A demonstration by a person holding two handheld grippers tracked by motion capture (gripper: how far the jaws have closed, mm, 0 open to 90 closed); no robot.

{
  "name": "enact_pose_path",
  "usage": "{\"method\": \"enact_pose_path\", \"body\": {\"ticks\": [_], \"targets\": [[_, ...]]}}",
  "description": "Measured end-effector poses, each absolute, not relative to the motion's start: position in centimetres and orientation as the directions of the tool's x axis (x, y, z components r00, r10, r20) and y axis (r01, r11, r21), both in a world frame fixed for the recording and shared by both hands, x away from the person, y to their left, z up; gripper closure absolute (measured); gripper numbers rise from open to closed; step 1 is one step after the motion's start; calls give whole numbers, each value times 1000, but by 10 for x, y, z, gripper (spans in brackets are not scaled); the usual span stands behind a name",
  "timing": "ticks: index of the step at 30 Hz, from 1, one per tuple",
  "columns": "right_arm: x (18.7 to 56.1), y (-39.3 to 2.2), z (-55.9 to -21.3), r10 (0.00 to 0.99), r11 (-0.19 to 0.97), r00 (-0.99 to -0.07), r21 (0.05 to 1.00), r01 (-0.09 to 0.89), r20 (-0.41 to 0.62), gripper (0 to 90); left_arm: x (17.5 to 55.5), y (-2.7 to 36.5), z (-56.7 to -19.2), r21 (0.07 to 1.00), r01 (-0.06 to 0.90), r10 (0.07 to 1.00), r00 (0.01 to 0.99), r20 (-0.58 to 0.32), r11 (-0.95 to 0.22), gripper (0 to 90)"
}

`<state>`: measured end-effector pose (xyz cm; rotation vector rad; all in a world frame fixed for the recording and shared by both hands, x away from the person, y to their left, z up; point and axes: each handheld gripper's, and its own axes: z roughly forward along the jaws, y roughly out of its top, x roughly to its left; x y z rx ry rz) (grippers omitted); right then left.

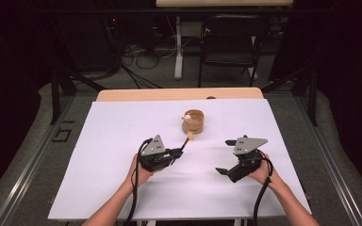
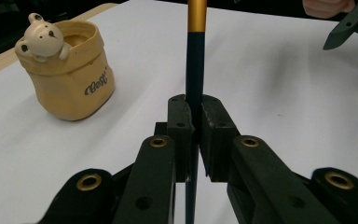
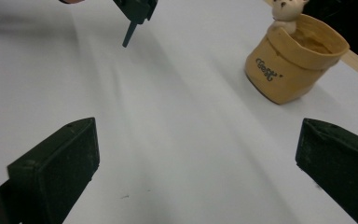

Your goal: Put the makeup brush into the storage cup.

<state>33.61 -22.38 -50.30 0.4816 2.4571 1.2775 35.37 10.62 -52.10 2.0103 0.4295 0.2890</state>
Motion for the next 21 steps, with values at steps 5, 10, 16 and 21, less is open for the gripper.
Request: {"method": "enact_pose_path", "body": {"ticks": [5, 10, 16, 21], "targets": [[324, -232, -519, 515, 505, -849, 843, 188, -119, 0, 356, 106, -521, 893, 178, 430, 903, 18, -413, 833], [314, -238, -526, 557, 480, -823, 852, 210, -111, 0, 358, 106, -520, 897, 173, 440, 898, 26, -407, 833], [302, -249, -532, 590, 460, -802, 856, 237, -95, 0, 362, 105, -518, 909, 182, 465, 885, 15, -376, 833], [301, -252, -535, 598, 460, -796, 852, 248, -92, 0, 366, 103, -514, 914, 179, 475, 880, 17, -364, 833]]}}
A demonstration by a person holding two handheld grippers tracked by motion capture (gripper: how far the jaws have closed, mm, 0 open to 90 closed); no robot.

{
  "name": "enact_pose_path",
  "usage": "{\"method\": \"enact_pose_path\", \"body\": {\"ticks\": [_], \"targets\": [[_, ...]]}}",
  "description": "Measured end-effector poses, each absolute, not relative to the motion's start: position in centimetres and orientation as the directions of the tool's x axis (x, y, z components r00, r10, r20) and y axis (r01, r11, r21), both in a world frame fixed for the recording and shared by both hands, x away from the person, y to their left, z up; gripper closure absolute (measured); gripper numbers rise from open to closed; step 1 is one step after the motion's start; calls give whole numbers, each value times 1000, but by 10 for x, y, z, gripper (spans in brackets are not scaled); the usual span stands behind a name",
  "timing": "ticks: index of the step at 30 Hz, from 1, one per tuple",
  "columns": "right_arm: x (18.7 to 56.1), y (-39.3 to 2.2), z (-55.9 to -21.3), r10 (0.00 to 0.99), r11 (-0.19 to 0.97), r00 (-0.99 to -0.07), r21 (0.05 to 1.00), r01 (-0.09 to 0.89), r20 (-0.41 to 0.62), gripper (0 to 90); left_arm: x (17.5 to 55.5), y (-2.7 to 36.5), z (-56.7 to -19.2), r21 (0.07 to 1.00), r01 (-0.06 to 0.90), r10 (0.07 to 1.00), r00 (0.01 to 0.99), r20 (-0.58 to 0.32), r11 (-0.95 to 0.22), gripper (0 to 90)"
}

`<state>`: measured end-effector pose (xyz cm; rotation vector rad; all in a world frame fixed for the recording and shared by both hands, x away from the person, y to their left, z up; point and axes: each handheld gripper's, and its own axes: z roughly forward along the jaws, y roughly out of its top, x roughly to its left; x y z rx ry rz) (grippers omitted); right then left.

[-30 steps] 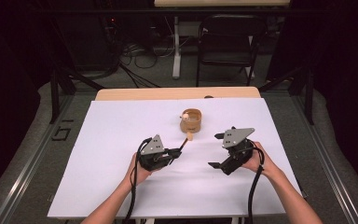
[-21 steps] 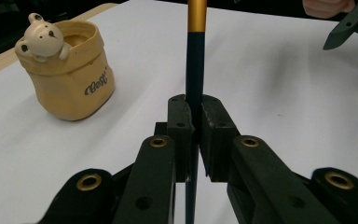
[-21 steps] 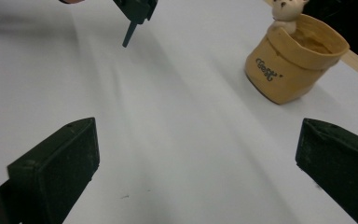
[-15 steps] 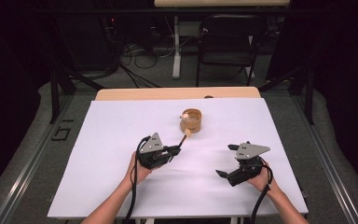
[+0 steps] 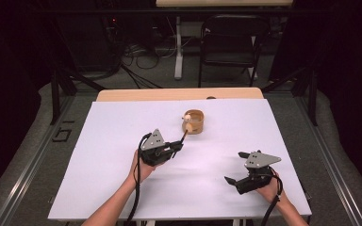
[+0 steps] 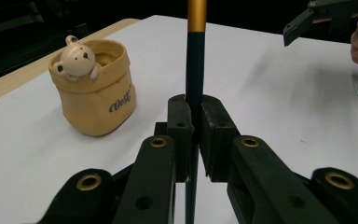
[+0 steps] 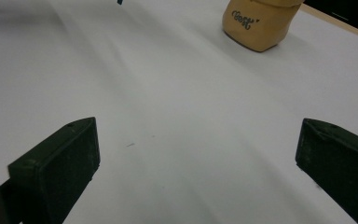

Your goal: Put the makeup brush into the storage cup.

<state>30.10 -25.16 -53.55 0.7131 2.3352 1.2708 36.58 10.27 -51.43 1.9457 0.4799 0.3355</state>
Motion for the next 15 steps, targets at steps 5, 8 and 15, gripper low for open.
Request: {"method": "enact_pose_path", "body": {"ticks": [5, 8, 15], "targets": [[304, -254, -536, 602, 445, -795, 857, 258, -73, 0, 369, 101, -511, 917, 178, 480, 877, 16, -356, 833], [306, -256, -536, 612, 437, -787, 861, 259, -73, 0, 374, 98, -509, 922, 177, 487, 873, 14, -344, 832], [305, -254, -536, 625, 430, -777, 864, 262, -75, 0, 381, 90, -500, 930, 165, 490, 872, 19, -329, 832]]}}
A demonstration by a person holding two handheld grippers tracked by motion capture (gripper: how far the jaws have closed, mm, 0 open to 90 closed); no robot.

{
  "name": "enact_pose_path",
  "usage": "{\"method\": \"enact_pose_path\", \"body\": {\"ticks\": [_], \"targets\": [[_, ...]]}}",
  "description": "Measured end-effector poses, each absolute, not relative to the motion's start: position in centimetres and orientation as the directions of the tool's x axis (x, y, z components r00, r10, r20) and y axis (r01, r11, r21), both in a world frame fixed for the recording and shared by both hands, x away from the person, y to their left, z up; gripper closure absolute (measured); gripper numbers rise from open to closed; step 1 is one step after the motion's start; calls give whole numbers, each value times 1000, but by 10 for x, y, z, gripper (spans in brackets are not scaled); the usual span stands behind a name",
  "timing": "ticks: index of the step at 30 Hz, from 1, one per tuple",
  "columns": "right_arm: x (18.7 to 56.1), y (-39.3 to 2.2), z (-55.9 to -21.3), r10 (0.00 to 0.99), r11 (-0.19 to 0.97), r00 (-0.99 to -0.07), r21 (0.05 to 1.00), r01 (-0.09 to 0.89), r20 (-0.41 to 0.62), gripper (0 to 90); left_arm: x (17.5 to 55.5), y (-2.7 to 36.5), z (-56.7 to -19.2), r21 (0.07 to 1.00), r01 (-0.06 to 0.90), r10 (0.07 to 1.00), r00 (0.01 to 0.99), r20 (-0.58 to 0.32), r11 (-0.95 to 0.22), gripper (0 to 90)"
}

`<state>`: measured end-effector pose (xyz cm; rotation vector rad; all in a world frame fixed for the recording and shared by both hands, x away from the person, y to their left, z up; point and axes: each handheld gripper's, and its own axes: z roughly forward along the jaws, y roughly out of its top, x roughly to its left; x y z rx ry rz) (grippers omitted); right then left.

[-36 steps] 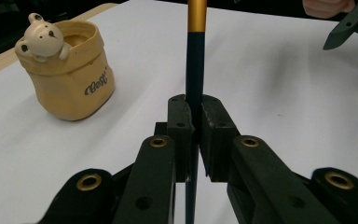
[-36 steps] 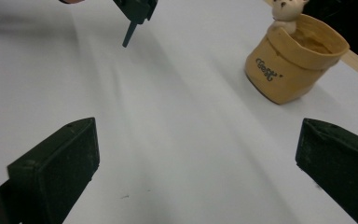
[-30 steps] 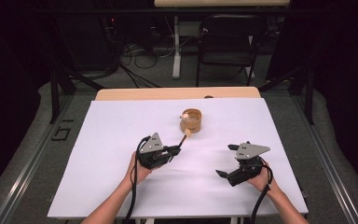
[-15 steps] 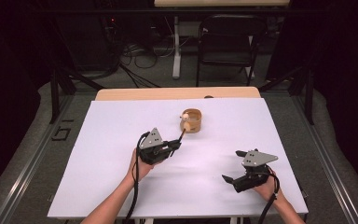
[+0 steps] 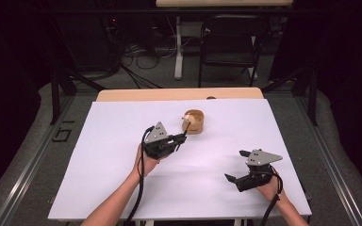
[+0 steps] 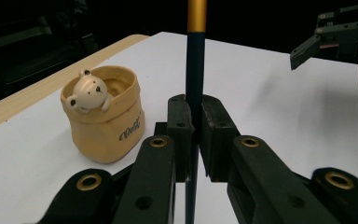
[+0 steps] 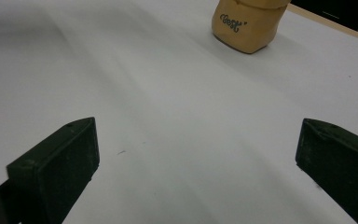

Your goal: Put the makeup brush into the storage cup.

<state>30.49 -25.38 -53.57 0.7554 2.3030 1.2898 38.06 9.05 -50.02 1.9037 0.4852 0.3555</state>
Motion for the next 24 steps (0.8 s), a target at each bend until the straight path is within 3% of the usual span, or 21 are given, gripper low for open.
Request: {"method": "enact_pose_path", "body": {"ticks": [24], "targets": [[303, -252, -535, 616, 442, -784, 859, 258, -82, 0, 408, 74, -472, 943, 142, 525, 850, 39, -300, 831]]}}
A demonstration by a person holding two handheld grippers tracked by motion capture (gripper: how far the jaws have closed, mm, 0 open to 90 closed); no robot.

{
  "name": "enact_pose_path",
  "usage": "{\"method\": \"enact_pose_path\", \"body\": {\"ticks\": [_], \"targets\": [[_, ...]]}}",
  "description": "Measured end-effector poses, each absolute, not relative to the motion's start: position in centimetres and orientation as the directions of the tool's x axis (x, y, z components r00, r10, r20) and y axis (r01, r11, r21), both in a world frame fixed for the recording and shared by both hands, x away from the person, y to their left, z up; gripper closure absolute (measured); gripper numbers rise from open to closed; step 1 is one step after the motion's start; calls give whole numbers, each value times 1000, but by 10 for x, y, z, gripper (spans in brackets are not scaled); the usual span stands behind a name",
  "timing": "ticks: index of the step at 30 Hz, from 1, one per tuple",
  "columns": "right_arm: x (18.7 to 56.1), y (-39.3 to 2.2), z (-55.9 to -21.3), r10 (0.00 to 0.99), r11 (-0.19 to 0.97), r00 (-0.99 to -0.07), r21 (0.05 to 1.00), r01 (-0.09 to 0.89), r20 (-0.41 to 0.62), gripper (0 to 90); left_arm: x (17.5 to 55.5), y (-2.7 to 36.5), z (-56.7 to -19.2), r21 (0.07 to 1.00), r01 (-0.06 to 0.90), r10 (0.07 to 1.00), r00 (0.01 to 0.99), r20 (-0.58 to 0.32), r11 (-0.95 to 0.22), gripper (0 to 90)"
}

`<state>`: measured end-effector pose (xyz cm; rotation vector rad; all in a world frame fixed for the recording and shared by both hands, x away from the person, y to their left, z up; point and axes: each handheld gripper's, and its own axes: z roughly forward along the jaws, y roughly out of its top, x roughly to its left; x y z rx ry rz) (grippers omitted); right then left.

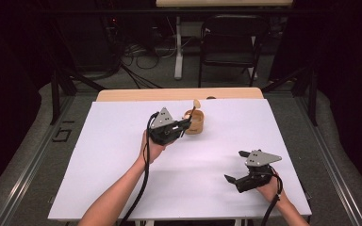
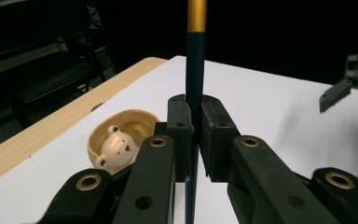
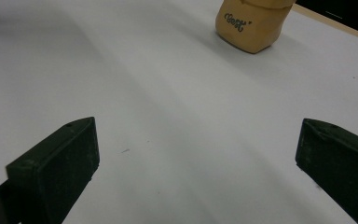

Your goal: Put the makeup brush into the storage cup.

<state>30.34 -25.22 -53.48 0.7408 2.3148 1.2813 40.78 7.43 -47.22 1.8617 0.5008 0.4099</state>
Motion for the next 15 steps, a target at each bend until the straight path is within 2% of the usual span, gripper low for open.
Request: {"method": "enact_pose_path", "body": {"ticks": [15], "targets": [[304, -252, -537, 621, 449, -780, 850, 276, -74, 0, 430, 63, -459, 952, 140, 549, 835, 34, -272, 831]]}}
